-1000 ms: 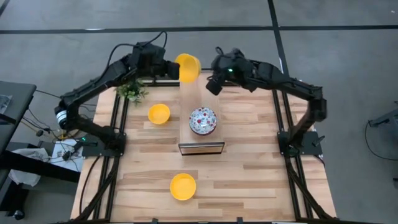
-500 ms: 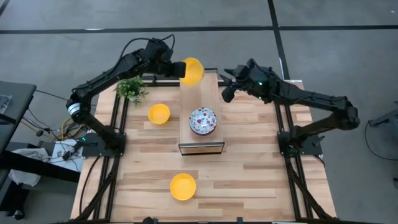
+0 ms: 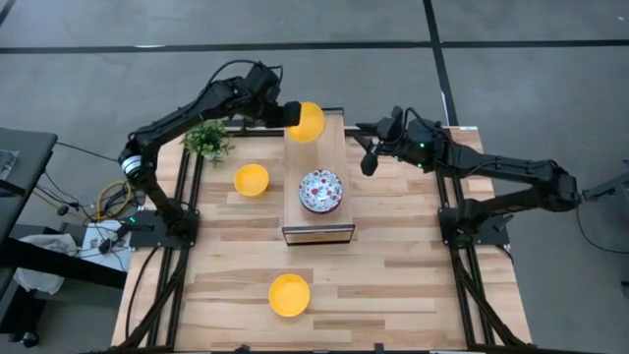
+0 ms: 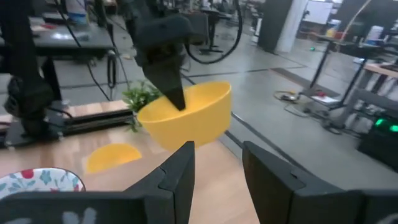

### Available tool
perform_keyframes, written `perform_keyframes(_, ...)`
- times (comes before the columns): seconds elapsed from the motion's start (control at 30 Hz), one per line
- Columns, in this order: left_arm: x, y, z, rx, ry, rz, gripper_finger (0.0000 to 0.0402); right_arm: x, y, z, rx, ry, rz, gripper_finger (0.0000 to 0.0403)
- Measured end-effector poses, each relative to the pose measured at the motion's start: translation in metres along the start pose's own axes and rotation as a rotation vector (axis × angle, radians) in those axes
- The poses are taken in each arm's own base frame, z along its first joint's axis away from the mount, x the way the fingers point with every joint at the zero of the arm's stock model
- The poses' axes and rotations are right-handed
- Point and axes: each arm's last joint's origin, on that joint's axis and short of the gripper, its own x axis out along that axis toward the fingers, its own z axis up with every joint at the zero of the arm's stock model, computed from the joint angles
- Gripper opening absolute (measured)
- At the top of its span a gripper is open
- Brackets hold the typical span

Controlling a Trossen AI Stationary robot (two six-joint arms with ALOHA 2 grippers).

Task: Pick & Place Mini bowls
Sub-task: Put the middle yellow bowl on the shelf

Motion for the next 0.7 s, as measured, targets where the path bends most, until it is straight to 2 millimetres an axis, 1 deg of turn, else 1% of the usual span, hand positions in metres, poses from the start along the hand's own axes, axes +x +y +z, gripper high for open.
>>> perform_keyframes(0.23, 0.019, 0.002, 0.001, -0.098, 0.04, 0.018, 0.0004, -0.003, -0.011, -0.016, 0.051, -0.027, 0.083, 0.0124)
perform_keyframes(0.43, 0.037, 0.002, -0.002, -0.139, 0.076, 0.041, 0.0004, -0.003, -0.014, -0.026, 0.052, -0.007, 0.103, 0.0124)
perform_keyframes(0.5, 0.038, 0.0, -0.001, -0.139, 0.077, 0.039, 0.0004, -0.003, -0.014, -0.027, 0.051, 0.003, 0.103, 0.0124)
perform_keyframes(0.7, 0.034, -0.017, 0.01, -0.083, 0.029, 0.01, 0.0004, -0.003, -0.014, -0.028, 0.043, 0.004, 0.102, 0.0124)
